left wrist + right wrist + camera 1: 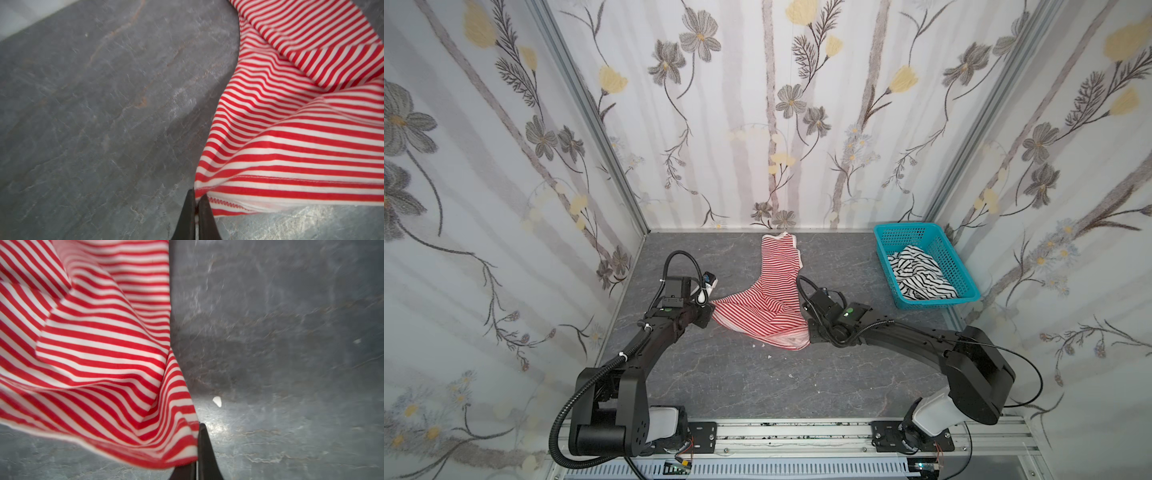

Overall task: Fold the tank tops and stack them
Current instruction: 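Lift the striped top high with both grippers, stretching it between them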

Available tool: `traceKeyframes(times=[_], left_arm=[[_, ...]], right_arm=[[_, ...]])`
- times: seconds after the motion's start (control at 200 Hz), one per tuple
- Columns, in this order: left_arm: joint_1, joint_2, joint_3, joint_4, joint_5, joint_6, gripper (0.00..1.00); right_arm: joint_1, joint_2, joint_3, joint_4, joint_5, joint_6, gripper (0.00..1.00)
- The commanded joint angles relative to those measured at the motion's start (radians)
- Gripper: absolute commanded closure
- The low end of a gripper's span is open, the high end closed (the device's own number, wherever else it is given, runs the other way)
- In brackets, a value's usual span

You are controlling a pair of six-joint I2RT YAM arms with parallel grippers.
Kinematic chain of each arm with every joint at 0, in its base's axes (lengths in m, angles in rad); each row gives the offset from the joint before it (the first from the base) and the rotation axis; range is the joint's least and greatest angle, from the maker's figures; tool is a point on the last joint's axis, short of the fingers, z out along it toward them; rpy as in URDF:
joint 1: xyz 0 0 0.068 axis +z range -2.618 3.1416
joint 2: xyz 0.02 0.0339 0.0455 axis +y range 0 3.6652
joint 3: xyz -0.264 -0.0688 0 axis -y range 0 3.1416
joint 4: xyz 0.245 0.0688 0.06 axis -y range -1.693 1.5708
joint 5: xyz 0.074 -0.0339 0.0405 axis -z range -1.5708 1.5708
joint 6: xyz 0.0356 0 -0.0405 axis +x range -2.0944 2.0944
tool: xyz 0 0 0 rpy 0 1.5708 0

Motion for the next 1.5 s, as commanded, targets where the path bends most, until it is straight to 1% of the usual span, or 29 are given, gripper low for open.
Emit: traceKeyframes(times=[0.0,0.07,0.175,0.32,0.39,0.455,0.515,0.61,0.63,0.735,0.844,0.939,1.054,1.104,1.234,1.334,1.439,1.494], left_arm=[[0.003,-0.010,0.136,-0.099,0.049,-0.051,1.00],[0.002,-0.016,0.245,-0.153,0.082,-0.075,1.00],[0.002,-0.017,0.416,-0.212,0.115,-0.118,1.00],[0.000,-0.028,0.643,-0.258,0.164,-0.176,1.00],[-0.003,-0.039,0.721,-0.265,0.165,-0.207,1.00],[-0.004,-0.049,0.785,-0.288,0.162,-0.235,1.00],[-0.005,-0.054,0.831,-0.314,0.166,-0.250,1.00],[-0.005,-0.119,0.874,-0.347,0.176,-0.265,1.00],[-0.006,-0.127,0.885,-0.356,0.178,-0.267,1.00],[-0.005,-0.157,0.956,-0.409,0.188,-0.287,1.00],[-0.005,-0.157,1.041,-0.455,0.190,-0.327,1.00],[-0.005,-0.137,1.056,-0.459,0.192,-0.339,1.00],[-0.007,-0.061,1.066,-0.448,0.178,-0.330,1.00],[-0.007,0.006,1.082,-0.438,0.174,-0.324,1.00],[-0.007,0.178,1.171,-0.404,0.159,-0.318,1.00],[-0.007,0.341,1.301,-0.395,0.135,-0.309,1.00],[-0.007,0.508,1.475,-0.396,0.089,-0.302,1.00],[-0.004,0.581,1.570,-0.398,0.064,-0.304,1.00]], right_arm=[[-0.060,-0.041,0.136,-0.160,0.158,-0.118,0.99],[-0.101,-0.057,0.258,-0.229,0.209,-0.164,0.98],[-0.140,-0.062,0.469,-0.325,0.242,-0.236,0.98],[-0.143,-0.038,0.777,-0.449,0.264,-0.290,0.97],[-0.143,-0.035,0.899,-0.493,0.267,-0.301,0.98],[-0.140,-0.049,0.981,-0.510,0.266,-0.307,1.00],[-0.136,-0.072,1.029,-0.508,0.240,-0.311,1.00],[-0.116,-0.094,1.082,-0.513,0.203,-0.308,1.00],[-0.111,-0.127,1.091,-0.515,0.197,-0.308,1.00],[-0.091,-0.169,1.126,-0.514,0.153,-0.301,1.00],[-0.091,-0.204,1.126,-0.489,0.115,-0.283,1.00],[-0.110,-0.193,1.127,-0.474,0.118,-0.279,1.00],[-0.175,-0.133,1.129,-0.445,0.074,-0.292,1.00],[-0.215,-0.109,1.138,-0.426,0.035,-0.303,1.00],[-0.325,0.053,1.198,-0.383,-0.079,-0.331,1.00],[-0.389,0.187,1.296,-0.368,-0.156,-0.344,1.00],[-0.445,0.340,1.459,-0.374,-0.222,-0.347,1.00],[-0.475,0.393,1.531,-0.371,-0.268,-0.334,1.00]])
